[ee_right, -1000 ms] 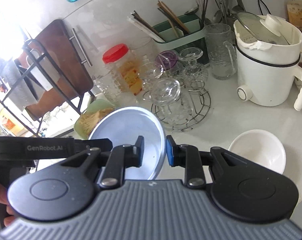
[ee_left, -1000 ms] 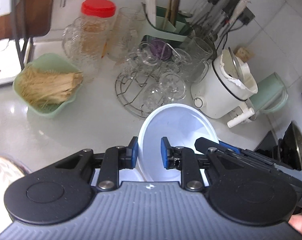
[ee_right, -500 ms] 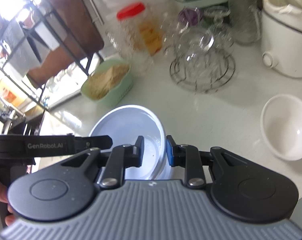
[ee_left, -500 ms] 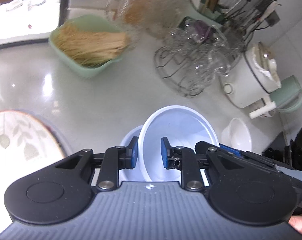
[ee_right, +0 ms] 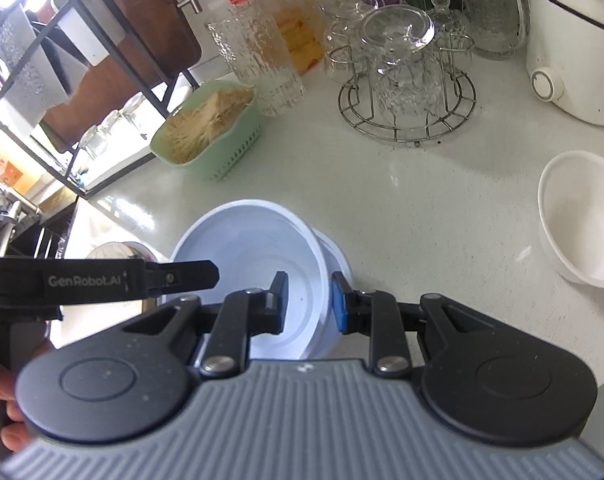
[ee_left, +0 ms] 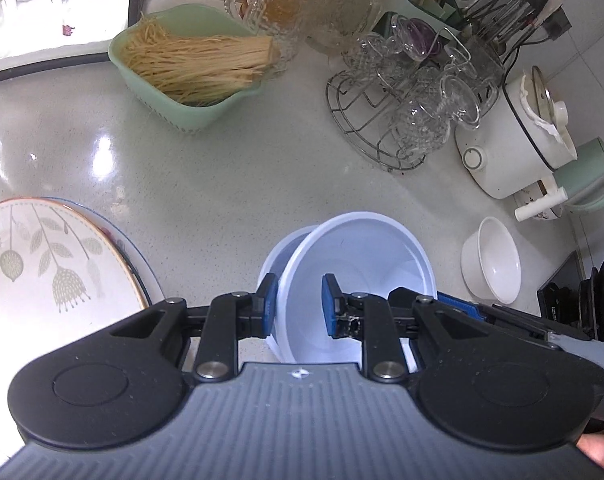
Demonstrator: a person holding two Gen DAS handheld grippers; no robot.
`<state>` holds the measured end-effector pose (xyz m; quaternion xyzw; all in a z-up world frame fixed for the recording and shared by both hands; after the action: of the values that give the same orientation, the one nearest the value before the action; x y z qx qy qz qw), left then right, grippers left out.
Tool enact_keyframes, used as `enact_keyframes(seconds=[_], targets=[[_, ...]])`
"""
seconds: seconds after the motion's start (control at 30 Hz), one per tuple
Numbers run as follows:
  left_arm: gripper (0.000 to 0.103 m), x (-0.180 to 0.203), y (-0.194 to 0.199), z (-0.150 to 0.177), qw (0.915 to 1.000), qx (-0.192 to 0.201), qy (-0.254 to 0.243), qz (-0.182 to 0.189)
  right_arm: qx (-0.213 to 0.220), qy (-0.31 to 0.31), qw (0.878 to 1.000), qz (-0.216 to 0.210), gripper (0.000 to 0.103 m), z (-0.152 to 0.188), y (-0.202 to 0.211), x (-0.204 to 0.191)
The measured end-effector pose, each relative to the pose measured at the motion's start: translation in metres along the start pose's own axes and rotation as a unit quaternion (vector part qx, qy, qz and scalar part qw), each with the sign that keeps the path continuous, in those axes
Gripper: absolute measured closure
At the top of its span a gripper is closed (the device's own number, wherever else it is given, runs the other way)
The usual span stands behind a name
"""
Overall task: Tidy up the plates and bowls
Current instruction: 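Open both grippers and lift them off the nested blue bowls, then move both grippers to the rim of the white ceramic bowl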
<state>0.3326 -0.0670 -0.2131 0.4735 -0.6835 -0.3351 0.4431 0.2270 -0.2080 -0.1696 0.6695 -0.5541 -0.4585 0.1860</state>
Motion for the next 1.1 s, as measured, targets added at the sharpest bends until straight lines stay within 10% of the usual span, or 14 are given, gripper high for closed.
enact_keyframes(seconds=[0.1, 0.2, 1.1], targets=[[0.054, 0.002, 0.004, -0.002, 0.9999, 0.007, -0.005, -0.006, 0.005, -0.003, 1.000, 0.003, 0.075, -0.003, 0.003, 0.001], [0.054, 0.004, 0.008, -0.005, 0.9999, 0.012, -0.010, -0.006, 0.014, -0.002, 1.000, 0.007, 0.061, -0.006, 0.008, 0.001], [0.054, 0.100, 0.088, -0.025, 0.9800, 0.107, -0.165, 0.027, 0.181, -0.018, 0.981, 0.067, 0.062, -0.034, 0.115, 0.018]])
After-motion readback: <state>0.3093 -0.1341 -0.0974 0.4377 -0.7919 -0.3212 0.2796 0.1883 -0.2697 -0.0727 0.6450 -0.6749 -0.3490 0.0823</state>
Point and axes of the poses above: each gripper's, at about its wrist camera, not at the fingertips, and y roughly against the way its jaws point, x to its right, z to its underside, the point moved 7 cm from there along -y, roughly the way its jaws point, and after that the axes turned 7 degrees about -z, right-handed, at the moved point
